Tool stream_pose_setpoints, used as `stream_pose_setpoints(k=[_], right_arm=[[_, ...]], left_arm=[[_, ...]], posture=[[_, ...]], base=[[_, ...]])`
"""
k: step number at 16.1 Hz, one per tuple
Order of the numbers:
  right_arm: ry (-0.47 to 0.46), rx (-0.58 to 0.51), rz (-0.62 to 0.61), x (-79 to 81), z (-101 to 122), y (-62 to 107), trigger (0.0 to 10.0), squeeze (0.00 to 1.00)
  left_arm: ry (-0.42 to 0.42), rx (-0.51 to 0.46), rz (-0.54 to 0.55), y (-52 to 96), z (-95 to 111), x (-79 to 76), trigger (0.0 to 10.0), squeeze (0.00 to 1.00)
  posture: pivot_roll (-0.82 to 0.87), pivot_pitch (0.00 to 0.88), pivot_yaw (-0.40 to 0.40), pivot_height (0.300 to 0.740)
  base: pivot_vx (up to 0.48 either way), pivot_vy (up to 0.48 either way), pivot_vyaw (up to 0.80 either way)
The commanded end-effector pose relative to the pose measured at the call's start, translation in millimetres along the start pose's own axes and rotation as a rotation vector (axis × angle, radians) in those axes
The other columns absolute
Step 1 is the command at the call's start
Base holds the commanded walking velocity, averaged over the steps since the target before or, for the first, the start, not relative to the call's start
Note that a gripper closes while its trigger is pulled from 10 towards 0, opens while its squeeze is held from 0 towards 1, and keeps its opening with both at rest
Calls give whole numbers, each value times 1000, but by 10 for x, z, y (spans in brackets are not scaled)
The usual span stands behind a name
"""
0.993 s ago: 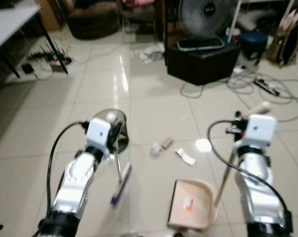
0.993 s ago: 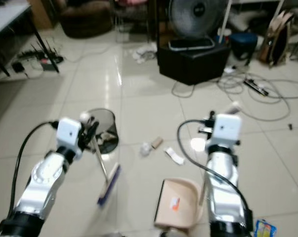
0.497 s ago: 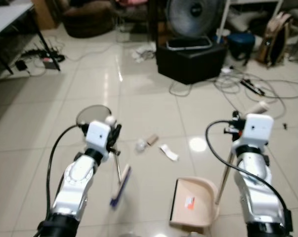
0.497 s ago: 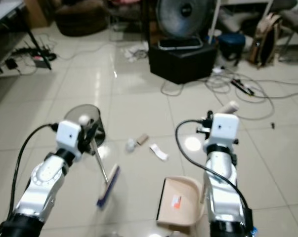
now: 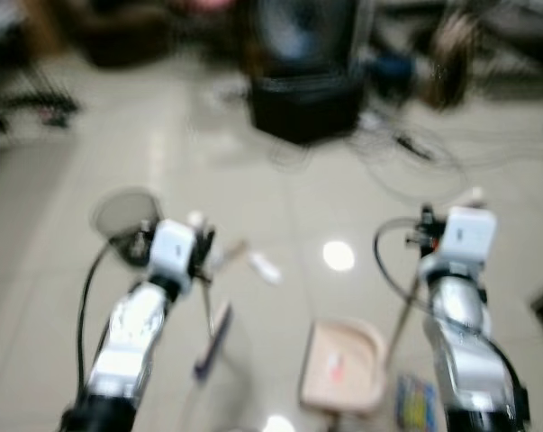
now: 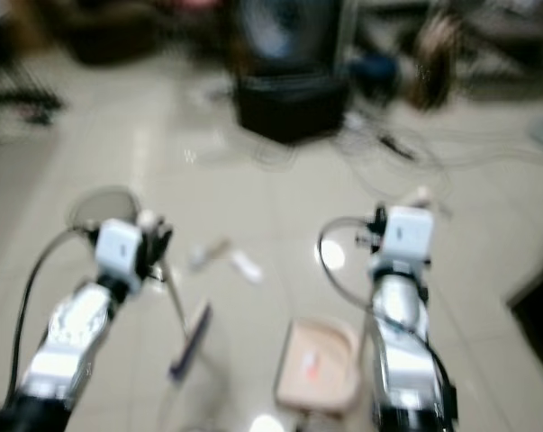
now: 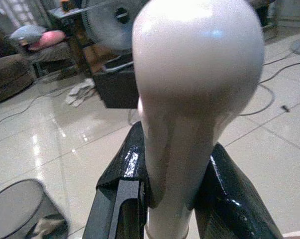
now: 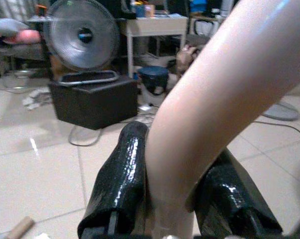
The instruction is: Sweep floor
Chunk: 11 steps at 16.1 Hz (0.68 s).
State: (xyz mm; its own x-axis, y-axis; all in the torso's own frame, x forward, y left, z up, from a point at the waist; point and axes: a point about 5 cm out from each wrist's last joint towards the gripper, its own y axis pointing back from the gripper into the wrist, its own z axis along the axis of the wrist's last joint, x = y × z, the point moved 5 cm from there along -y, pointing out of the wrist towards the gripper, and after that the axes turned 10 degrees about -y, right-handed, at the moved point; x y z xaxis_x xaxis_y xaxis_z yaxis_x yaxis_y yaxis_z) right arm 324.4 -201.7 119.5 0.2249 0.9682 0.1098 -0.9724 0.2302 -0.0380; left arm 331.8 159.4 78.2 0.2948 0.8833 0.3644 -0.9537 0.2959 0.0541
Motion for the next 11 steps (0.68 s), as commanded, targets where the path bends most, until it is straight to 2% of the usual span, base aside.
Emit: stream_pose_setpoints(k=[1,11], right_arm=[[-18,-22,14,45,71,-1,10000,0],[3,-44,23,35,116,-15,10000,0]], left_arm=[[-22,-36,9,-22,108,55,10000,0],[-12,-35,19,-26,114,24,10000,0]], posture=[[-10,49,115,740],[-13,49,118,740]], base=[[0,-386,0],[0,-385,0]])
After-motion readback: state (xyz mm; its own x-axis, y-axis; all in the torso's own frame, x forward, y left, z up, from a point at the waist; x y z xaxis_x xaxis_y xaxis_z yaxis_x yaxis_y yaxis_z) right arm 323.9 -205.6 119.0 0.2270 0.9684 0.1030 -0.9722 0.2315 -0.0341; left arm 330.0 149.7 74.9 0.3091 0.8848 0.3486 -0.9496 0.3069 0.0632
